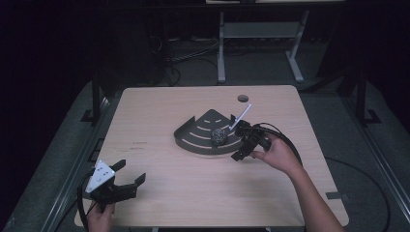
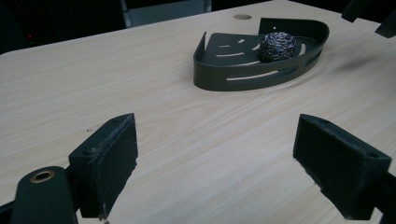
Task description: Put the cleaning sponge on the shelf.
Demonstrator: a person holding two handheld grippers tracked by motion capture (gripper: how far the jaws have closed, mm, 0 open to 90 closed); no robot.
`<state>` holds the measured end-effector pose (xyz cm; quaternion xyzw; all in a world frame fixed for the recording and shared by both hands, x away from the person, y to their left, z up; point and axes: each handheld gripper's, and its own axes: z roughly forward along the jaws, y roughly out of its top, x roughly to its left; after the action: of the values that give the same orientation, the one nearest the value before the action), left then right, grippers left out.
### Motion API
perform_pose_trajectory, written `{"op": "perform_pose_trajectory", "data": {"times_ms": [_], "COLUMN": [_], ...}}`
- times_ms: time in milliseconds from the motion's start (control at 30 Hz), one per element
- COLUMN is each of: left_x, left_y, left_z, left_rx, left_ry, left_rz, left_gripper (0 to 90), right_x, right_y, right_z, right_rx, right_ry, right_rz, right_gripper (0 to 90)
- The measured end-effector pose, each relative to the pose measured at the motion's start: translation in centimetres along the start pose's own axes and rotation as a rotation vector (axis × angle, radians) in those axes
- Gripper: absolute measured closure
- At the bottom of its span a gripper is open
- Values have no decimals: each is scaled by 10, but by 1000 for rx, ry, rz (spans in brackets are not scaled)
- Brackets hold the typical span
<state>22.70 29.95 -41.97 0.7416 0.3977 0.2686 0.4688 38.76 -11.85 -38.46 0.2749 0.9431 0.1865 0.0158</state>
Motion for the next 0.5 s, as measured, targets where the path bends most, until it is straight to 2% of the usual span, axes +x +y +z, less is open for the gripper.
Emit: {"op": "perform_pose_trajectory", "data": {"times_ms": [500], "left_x": [-1], "left_y": [0], "left_z": [2], "left_rx": [2], "left_ry": [-4], "left_rz": [2], "left_gripper": [133], "right_x": [5], "right_y": [-19], "right_z": [1], "right_rx": [-15], "right_ry": [8], "right_rz": [12], "right_gripper": [180]}}
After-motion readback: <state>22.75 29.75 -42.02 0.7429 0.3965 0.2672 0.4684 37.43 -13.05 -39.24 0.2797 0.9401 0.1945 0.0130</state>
